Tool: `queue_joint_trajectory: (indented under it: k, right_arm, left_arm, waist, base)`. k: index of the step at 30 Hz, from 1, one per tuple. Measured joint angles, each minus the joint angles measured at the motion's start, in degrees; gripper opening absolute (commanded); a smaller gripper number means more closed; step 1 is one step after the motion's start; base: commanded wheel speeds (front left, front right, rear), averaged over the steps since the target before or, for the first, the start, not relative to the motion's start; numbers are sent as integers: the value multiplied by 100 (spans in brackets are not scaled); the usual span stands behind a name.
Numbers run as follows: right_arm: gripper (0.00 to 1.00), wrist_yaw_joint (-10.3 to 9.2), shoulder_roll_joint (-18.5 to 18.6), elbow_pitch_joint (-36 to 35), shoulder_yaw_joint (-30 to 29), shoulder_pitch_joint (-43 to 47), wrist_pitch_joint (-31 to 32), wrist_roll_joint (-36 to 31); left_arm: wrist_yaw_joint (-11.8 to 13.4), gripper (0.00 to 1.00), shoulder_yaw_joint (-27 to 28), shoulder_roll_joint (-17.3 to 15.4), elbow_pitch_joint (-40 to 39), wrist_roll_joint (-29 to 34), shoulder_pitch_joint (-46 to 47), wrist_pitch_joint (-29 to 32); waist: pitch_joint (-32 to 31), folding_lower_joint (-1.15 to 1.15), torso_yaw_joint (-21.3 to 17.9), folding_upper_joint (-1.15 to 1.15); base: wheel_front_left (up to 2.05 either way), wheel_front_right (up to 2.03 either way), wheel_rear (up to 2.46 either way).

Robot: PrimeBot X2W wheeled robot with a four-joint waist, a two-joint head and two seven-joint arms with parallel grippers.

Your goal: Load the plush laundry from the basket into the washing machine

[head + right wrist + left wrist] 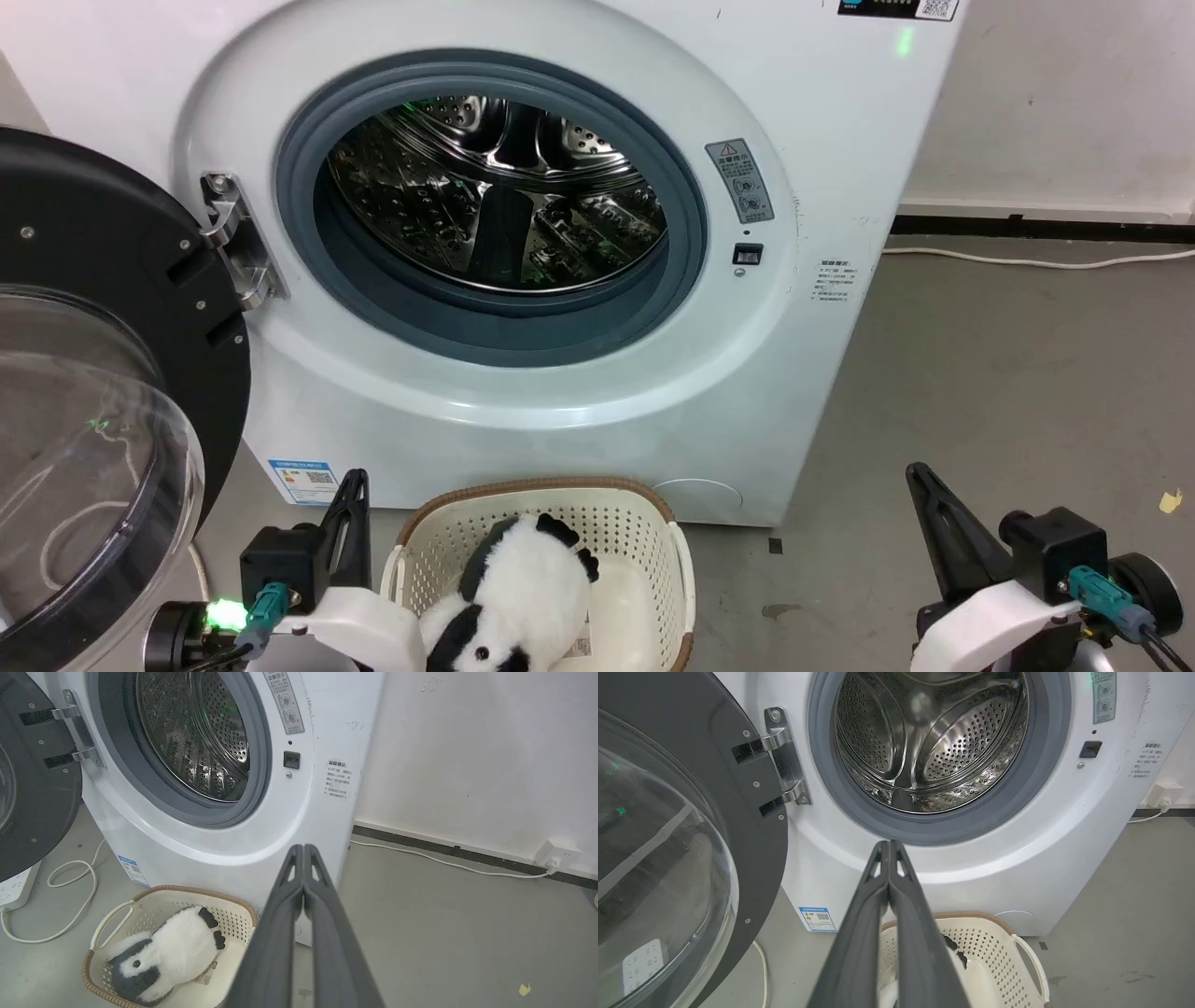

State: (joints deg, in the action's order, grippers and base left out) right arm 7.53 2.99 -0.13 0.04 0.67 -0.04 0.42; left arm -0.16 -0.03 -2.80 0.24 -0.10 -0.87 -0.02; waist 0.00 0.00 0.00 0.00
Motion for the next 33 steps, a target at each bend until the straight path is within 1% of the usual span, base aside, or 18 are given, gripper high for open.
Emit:
queue_joint_trajectory:
  k: [20, 21, 33]
  right_arm:
    - [0, 1, 0, -1, 2, 2, 0, 4]
    - [100, 1, 0, -1, 4, 2, 0, 4]
    - [100, 1, 0, 7, -1, 3, -118, 87]
  left_arm:
    - [-1, 0, -2, 0, 4, 0, -4, 0]
    - [-1, 100, 1, 0, 4, 0, -4, 0]
    - [4, 100, -113, 0, 119, -78, -4, -113]
  waist:
    - [0, 0, 0, 0]
    - [0, 0, 0, 0]
    - [139, 0, -55, 0]
  base:
    - [0, 0, 0]
    - [0, 0, 0]
    - [0, 0, 0]
